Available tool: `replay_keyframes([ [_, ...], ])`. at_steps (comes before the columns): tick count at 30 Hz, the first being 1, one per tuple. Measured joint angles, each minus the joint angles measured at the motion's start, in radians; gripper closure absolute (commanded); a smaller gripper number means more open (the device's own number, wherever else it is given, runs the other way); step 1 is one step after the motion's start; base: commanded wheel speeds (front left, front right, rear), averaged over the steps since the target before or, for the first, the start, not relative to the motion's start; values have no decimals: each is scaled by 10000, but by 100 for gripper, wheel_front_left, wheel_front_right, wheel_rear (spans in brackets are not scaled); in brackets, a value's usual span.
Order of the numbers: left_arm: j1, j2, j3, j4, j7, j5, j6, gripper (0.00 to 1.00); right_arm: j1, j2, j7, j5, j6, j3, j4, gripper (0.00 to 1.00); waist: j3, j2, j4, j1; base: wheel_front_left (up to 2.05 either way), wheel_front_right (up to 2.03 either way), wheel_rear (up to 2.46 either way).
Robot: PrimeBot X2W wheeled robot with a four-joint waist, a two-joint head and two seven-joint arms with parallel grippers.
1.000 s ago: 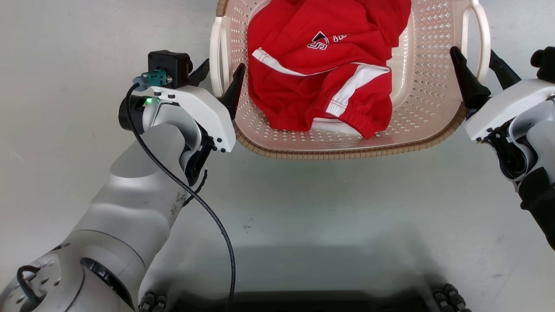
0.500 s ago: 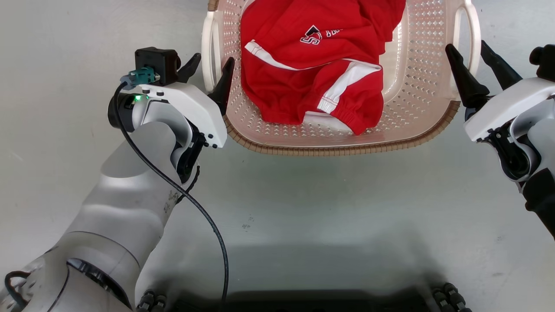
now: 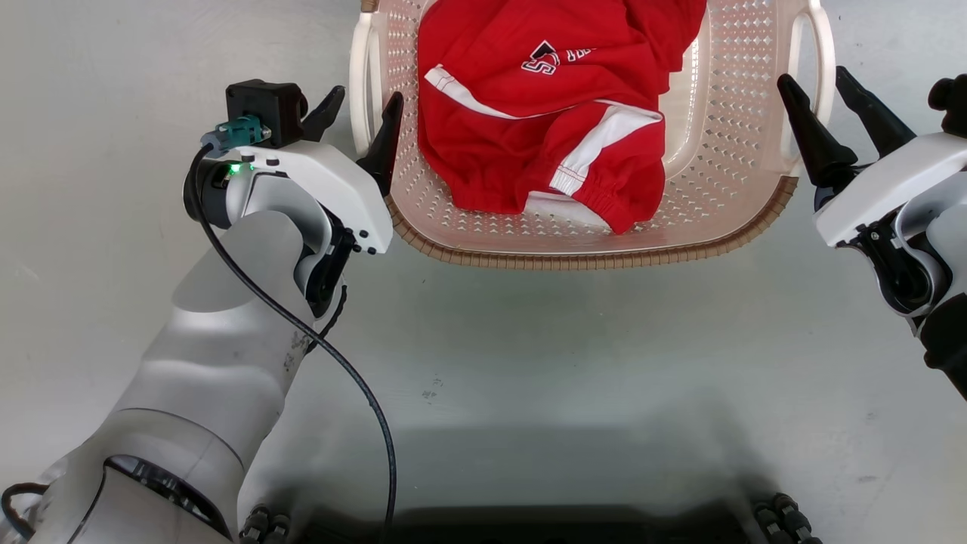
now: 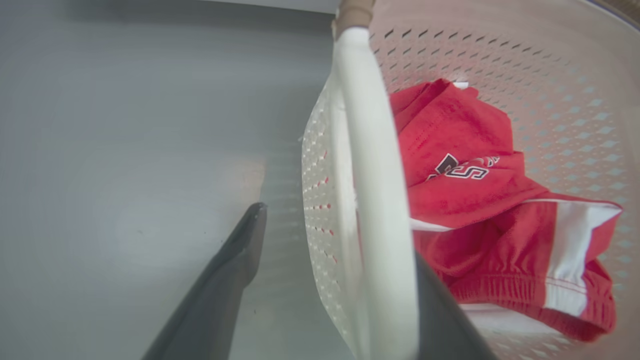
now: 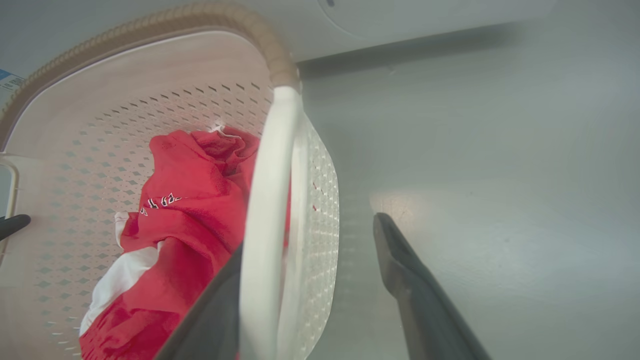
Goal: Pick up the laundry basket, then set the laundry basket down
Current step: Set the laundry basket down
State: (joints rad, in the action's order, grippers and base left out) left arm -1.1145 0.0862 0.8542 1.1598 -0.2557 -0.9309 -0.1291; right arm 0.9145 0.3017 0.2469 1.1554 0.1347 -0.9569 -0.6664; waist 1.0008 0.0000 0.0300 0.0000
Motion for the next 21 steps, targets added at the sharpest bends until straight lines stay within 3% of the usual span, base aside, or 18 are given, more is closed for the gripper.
replay_keyframes([
  [21,269,-35,-690,98,0,706,0,0,5,-15,0,0,-2,-31,-77,0,-398,0,-31,0,0,0,0],
])
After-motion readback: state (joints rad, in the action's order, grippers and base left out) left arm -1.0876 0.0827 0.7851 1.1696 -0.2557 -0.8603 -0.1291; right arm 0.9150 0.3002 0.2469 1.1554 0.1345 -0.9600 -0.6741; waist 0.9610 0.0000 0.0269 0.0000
